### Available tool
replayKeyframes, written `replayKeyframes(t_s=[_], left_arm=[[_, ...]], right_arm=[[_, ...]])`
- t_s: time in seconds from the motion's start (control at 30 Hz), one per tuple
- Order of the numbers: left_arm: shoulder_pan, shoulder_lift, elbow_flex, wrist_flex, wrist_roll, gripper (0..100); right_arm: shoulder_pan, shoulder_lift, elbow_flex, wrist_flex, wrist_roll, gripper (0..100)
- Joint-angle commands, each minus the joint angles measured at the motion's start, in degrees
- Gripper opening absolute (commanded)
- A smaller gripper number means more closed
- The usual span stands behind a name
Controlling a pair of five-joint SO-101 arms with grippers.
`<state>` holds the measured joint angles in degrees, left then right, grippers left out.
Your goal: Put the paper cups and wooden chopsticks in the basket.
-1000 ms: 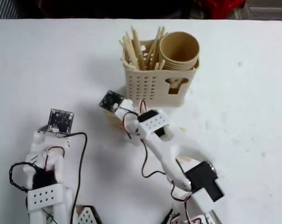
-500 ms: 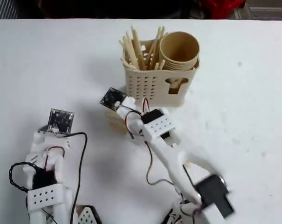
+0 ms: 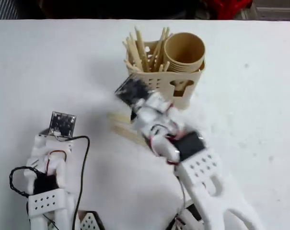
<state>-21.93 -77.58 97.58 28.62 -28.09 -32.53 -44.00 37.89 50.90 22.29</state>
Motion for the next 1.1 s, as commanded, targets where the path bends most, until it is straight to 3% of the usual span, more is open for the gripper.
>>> replayKeyframes(t_s=[0.0,0.47,0.67,0.87,1.07], left_arm=[[0.75,-0.57,-0.26,-1.05,0.35,9],[0.75,-0.57,-0.26,-1.05,0.35,9],[0.75,-0.57,-0.26,-1.05,0.35,9],[0.75,-0.57,-0.26,-1.05,0.35,9],[0.75,-0.57,-0.26,-1.05,0.35,9]], right_arm=[[2.59,-3.91,-12.04,-0.04,-2.9,1.7],[3.56,18.07,-46.07,-20.62,-7.74,1.9],[4.79,27.12,-50.2,-20.79,-8.0,2.2],[10.33,30.37,-50.11,-20.79,-18.29,9.5],[11.91,30.46,-50.11,-17.45,-19.96,12.3]])
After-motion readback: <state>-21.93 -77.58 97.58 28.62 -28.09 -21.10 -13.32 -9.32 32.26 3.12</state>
